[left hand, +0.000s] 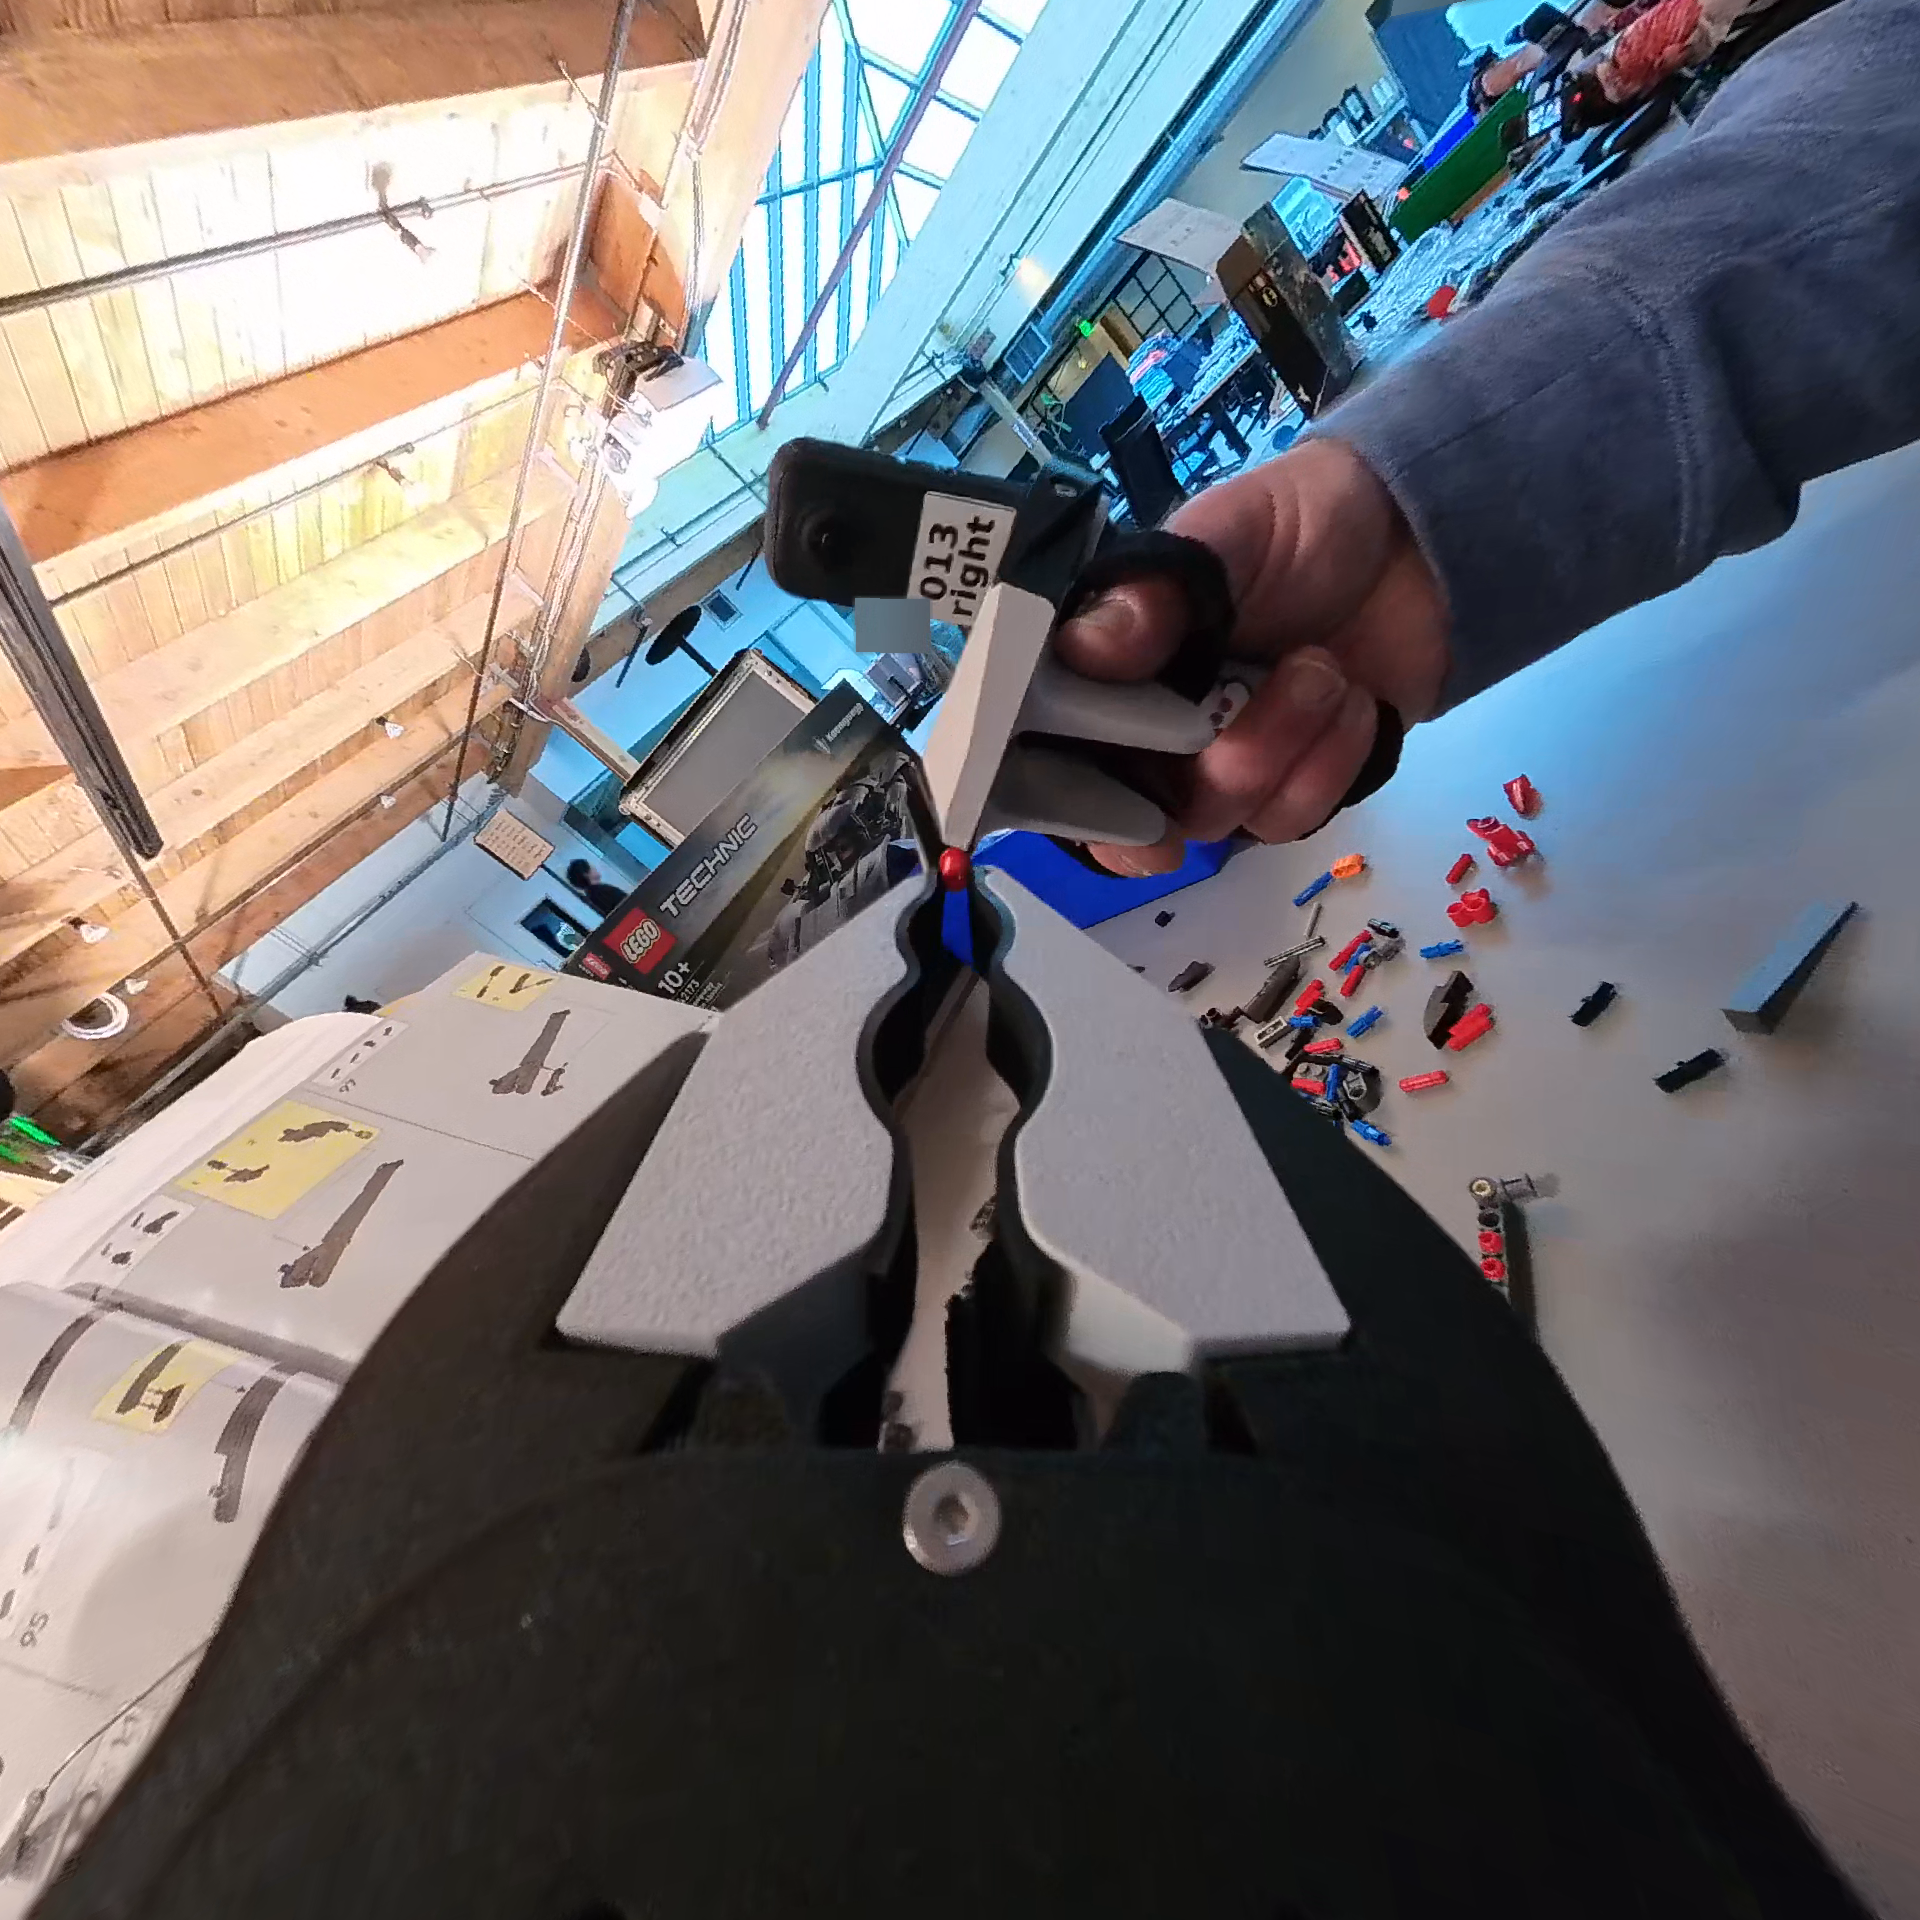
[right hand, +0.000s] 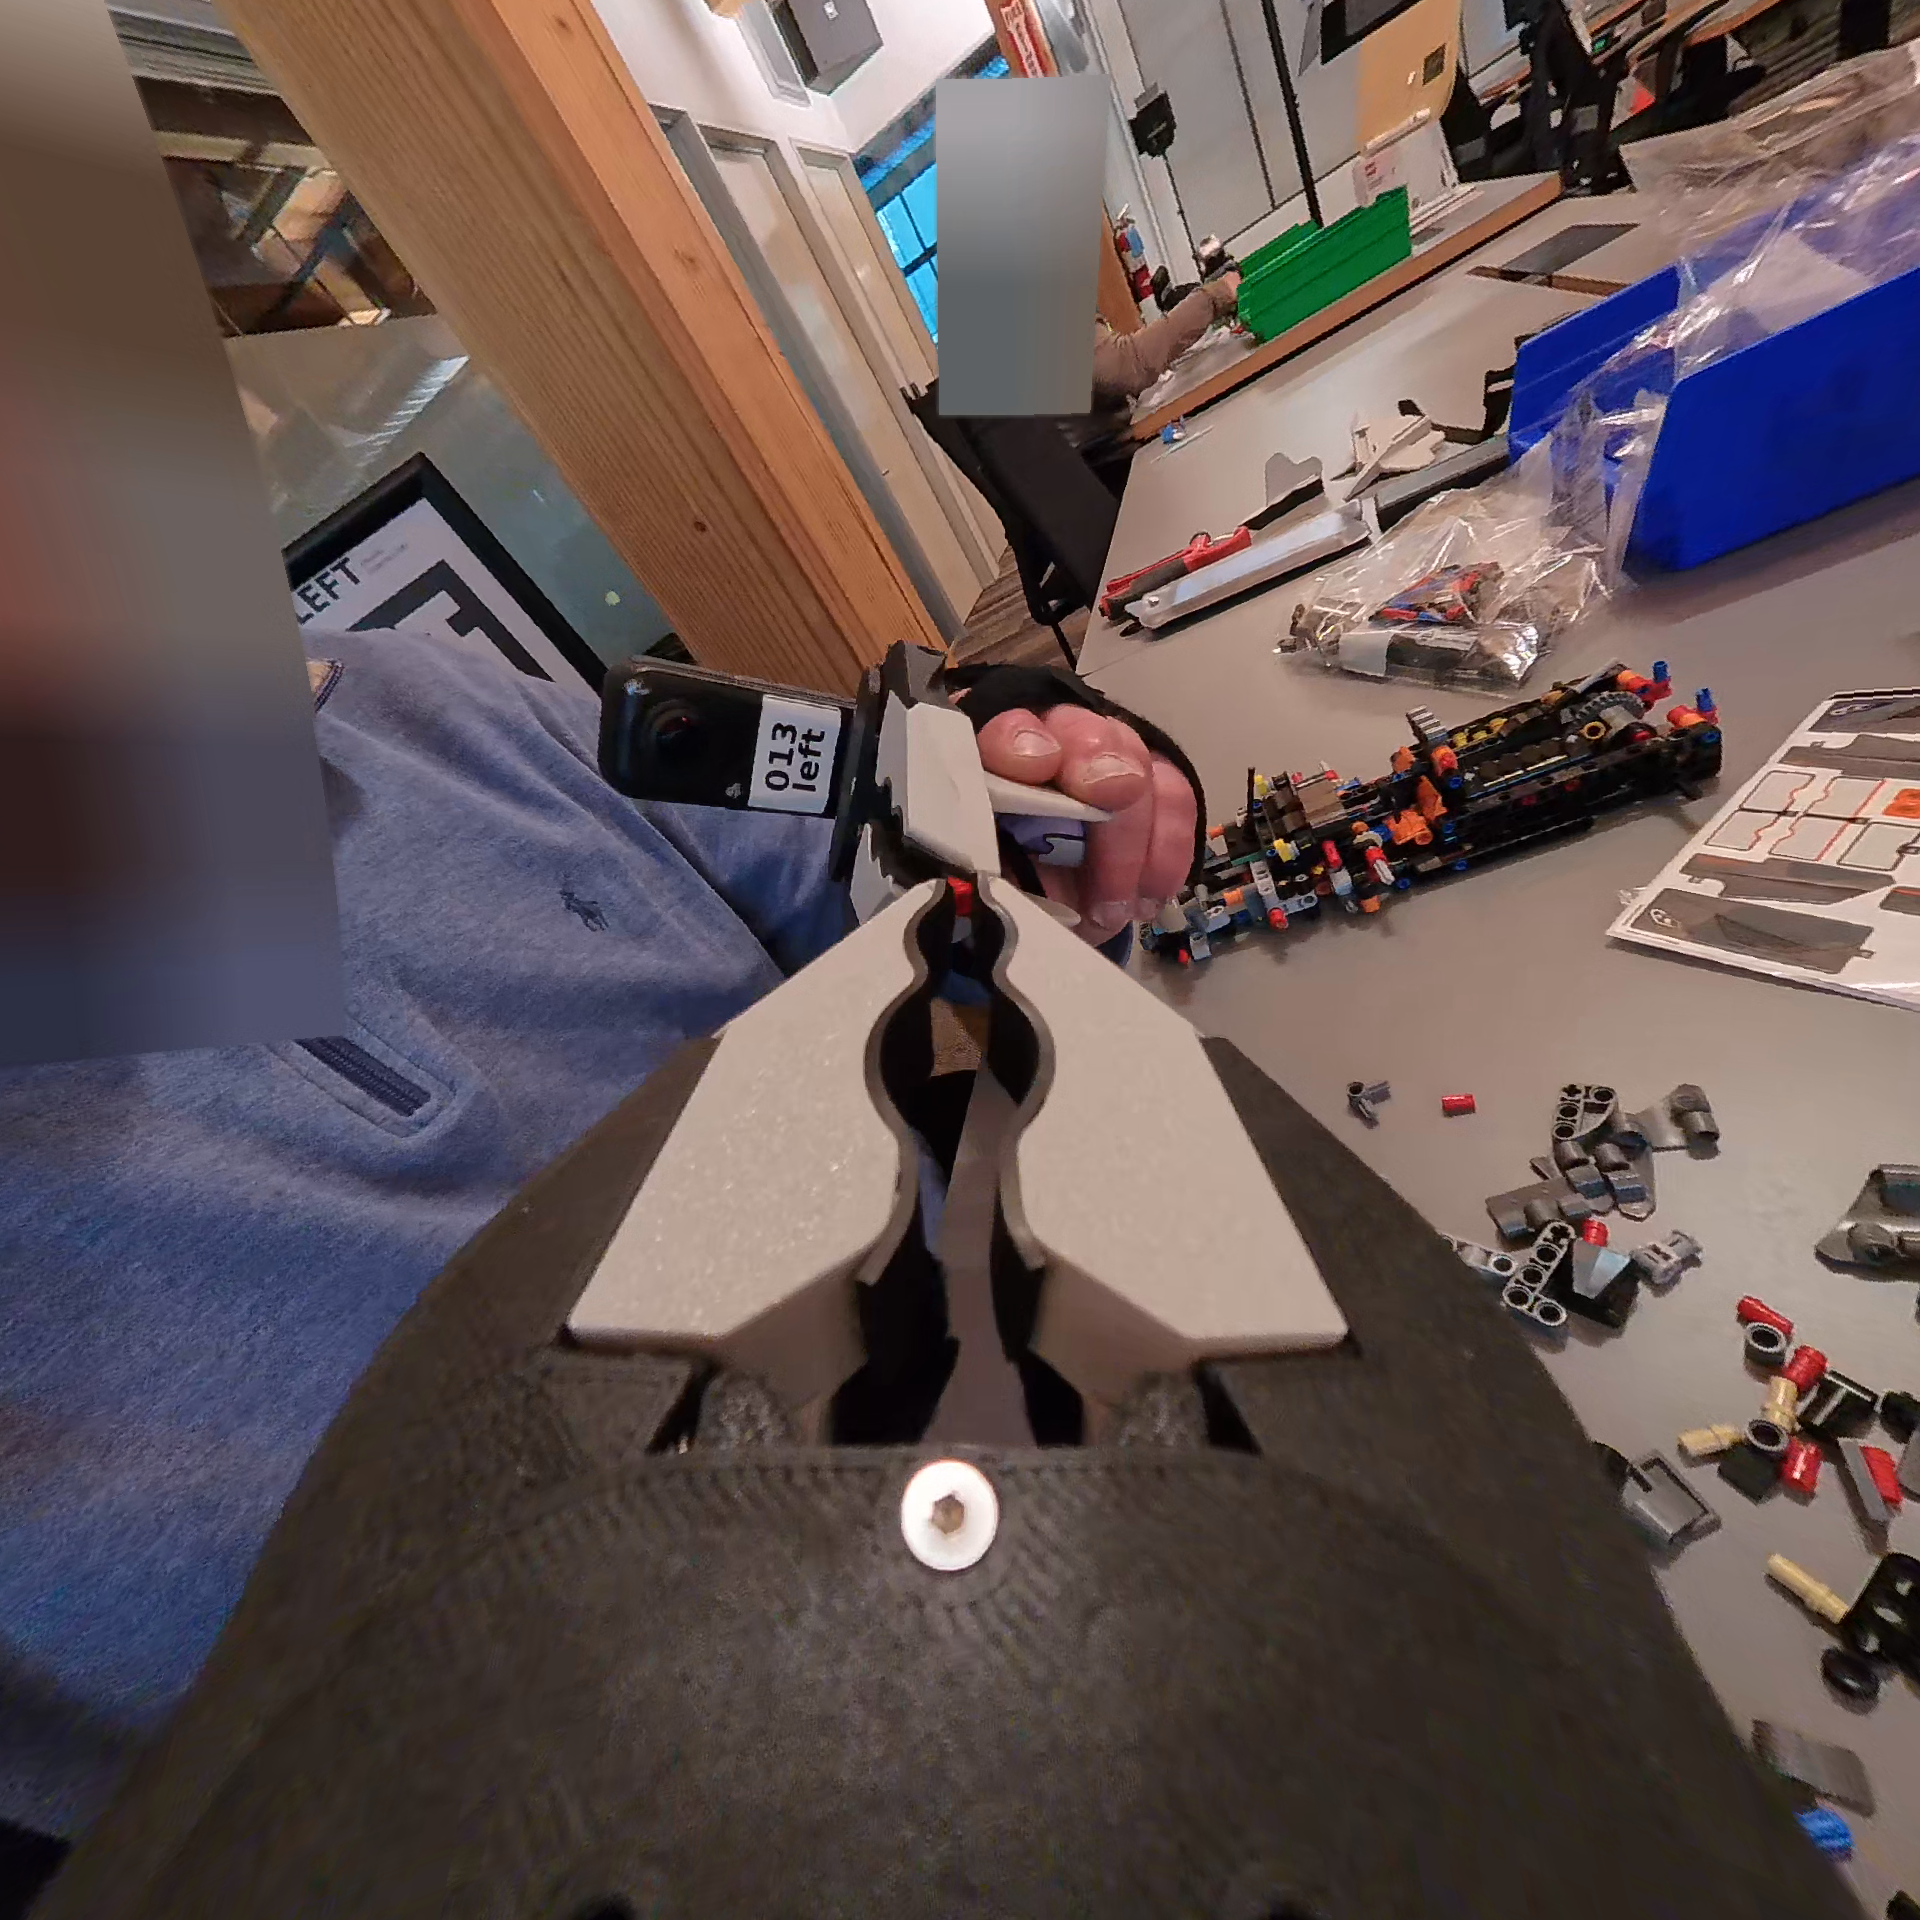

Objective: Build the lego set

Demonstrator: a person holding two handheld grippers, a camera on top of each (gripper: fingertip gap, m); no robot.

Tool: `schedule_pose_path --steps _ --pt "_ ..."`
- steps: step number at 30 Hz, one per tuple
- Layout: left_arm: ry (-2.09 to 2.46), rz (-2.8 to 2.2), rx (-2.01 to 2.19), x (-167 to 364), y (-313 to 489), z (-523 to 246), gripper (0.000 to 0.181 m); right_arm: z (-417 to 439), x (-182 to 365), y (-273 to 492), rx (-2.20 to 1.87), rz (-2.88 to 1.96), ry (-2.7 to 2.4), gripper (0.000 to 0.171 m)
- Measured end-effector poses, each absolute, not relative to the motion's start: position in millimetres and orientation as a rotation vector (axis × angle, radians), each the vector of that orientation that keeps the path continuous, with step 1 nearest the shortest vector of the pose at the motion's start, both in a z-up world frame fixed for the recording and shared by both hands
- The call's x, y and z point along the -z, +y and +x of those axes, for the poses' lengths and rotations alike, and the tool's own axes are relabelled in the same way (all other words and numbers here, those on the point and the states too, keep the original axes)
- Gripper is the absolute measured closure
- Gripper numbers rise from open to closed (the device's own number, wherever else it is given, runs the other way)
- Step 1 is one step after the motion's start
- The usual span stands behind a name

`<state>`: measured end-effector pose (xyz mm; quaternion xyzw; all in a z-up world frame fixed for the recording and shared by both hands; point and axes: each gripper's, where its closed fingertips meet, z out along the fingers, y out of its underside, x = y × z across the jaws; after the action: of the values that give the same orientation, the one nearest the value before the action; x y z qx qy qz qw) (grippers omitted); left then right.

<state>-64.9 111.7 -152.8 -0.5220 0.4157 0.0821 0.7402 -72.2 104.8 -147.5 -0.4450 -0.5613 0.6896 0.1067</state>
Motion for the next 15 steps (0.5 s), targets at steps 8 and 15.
schedule_pose_path --steps 8,15 --pt "0.926 -1.133 -0.221 152.1 111.5 -63.5 0.18 -70.6 146.9 104.3 -2.119 -1.352 -1.62 0.169" --pt "0.92 -1.127 -0.237 151.1 111.9 -63.1 0.18 -70.4 146.0 104.7 -2.062 -1.335 -1.638 0.171"
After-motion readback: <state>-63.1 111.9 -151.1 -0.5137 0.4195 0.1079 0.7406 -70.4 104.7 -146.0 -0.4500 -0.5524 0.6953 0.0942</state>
